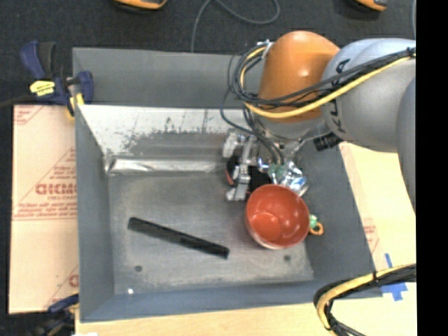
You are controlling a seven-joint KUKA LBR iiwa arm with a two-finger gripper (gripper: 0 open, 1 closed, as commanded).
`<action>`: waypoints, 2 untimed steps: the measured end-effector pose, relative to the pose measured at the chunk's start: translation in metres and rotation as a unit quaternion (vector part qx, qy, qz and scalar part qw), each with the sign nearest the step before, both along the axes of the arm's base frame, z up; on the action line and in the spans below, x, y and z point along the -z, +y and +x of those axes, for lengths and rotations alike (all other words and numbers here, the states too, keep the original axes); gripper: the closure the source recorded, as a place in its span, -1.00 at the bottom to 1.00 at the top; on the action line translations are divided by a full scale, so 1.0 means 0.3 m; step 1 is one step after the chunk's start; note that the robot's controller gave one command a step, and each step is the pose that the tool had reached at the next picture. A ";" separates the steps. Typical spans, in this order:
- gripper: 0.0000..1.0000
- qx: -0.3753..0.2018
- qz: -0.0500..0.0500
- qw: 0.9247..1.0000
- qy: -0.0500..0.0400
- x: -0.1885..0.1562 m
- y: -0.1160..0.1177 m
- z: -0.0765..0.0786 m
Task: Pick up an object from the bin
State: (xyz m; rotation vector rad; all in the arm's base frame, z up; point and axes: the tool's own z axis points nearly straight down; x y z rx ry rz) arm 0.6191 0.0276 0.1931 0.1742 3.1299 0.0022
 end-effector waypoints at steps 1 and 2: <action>-1.00 -0.013 0.000 1.000 -0.001 -0.018 -0.003 0.014; -1.00 0.050 0.001 0.999 -0.003 -0.043 -0.018 0.087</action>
Offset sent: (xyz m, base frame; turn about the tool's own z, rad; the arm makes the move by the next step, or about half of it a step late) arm 0.0268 -0.0050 0.0131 0.1022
